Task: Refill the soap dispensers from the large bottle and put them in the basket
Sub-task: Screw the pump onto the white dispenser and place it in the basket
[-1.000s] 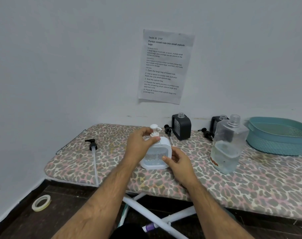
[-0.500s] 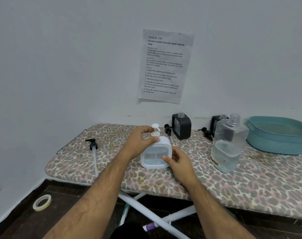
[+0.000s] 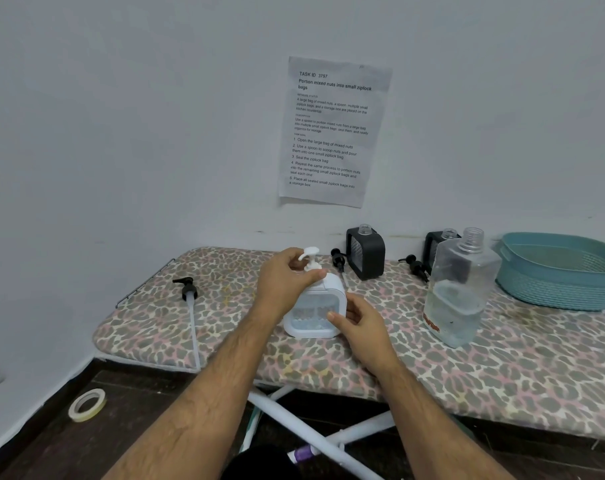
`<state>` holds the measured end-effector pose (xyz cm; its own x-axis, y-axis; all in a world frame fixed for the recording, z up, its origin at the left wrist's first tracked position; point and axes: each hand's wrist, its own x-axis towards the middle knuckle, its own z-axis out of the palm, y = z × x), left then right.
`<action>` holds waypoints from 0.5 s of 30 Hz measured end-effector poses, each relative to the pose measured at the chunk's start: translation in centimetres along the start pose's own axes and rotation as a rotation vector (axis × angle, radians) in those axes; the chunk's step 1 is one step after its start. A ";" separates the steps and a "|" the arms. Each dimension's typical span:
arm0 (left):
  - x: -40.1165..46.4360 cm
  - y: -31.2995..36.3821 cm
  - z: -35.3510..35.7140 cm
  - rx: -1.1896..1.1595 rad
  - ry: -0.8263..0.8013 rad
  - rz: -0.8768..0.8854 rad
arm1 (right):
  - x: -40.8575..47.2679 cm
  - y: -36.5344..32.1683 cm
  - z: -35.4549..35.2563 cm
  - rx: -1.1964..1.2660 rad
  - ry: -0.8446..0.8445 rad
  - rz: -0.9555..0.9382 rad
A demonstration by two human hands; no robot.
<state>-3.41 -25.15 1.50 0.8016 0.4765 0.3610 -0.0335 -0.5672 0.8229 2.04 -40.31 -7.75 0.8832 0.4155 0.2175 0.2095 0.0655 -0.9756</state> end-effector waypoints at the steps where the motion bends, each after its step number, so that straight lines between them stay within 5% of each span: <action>1: 0.1 -0.1 -0.2 -0.029 -0.028 -0.013 | 0.0 0.0 0.0 0.001 -0.001 0.001; 15: -0.1 0.1 0.2 -0.197 -0.161 -0.071 | 0.0 0.1 0.0 -0.011 0.001 0.005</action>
<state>-3.39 -25.40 1.46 0.8902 0.3884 0.2379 -0.0769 -0.3866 0.9190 2.03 -40.29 -7.80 0.8849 0.4145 0.2125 0.2096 0.0530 -0.9763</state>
